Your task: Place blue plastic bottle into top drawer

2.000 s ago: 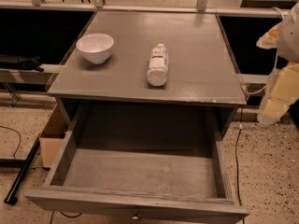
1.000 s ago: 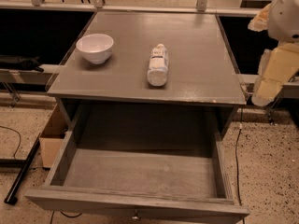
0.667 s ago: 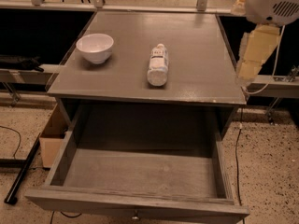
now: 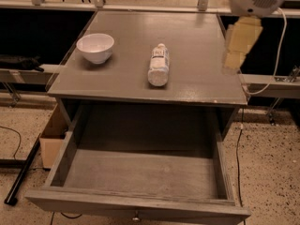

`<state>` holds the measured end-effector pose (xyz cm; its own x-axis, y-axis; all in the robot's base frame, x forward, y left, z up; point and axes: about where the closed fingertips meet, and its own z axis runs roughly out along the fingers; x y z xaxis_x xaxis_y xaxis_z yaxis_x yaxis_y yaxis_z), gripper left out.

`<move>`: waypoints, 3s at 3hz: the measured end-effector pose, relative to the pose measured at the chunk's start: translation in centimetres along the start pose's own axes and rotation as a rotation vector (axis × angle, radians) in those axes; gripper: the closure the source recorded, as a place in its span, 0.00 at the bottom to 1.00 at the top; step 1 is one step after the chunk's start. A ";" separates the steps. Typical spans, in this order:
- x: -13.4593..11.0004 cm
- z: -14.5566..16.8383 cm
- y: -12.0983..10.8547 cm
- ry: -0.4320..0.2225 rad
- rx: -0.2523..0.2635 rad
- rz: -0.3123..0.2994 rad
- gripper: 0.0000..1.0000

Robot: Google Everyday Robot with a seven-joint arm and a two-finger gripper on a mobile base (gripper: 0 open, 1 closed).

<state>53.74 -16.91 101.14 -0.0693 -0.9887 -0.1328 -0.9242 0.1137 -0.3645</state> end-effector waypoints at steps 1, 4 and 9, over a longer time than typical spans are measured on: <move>-2.5 2.4 -3.3 0.000 -0.001 -0.035 0.00; -5.4 7.0 -6.6 -0.063 -0.049 -0.112 0.00; -7.0 13.2 -11.5 -0.186 -0.094 -0.322 0.00</move>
Offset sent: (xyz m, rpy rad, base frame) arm 0.0924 0.0521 -0.0345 -0.0309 0.0472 0.0792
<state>69.85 -10.05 94.06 0.2919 -0.9367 -0.1932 -0.9183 -0.2180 -0.3304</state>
